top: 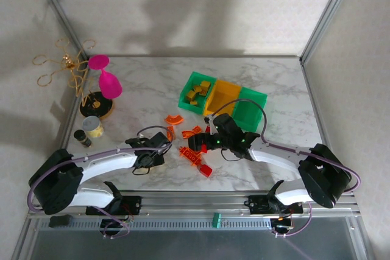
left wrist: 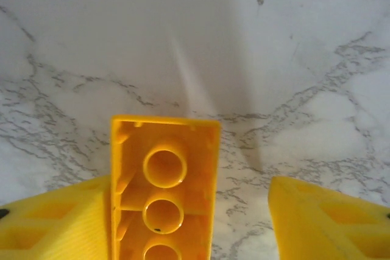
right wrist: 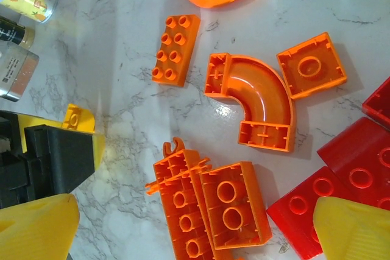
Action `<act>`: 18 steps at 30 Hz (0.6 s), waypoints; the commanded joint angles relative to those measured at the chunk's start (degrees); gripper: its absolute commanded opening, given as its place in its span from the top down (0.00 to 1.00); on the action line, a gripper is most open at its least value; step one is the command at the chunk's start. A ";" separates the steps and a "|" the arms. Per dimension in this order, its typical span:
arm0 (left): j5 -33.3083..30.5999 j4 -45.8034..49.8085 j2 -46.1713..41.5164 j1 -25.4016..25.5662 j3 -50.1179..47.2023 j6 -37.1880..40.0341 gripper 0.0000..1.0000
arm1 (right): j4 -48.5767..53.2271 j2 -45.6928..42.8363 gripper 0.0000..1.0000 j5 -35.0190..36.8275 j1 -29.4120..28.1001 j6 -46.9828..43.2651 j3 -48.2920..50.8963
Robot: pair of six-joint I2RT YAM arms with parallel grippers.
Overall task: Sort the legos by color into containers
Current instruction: Pick up the lego from the bottom-left of the table.
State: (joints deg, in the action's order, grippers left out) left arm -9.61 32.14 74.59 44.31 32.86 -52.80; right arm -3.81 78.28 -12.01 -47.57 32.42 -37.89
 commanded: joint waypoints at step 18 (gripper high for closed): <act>-6.11 2.83 -1.92 3.10 9.58 1.05 0.75 | 1.71 -3.58 0.01 1.02 1.90 3.08 -1.21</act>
State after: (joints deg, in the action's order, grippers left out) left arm -12.82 33.41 73.89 46.96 38.89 -52.75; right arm -3.57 76.47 -11.64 -47.00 34.37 -37.91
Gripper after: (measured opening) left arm 0.330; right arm 0.987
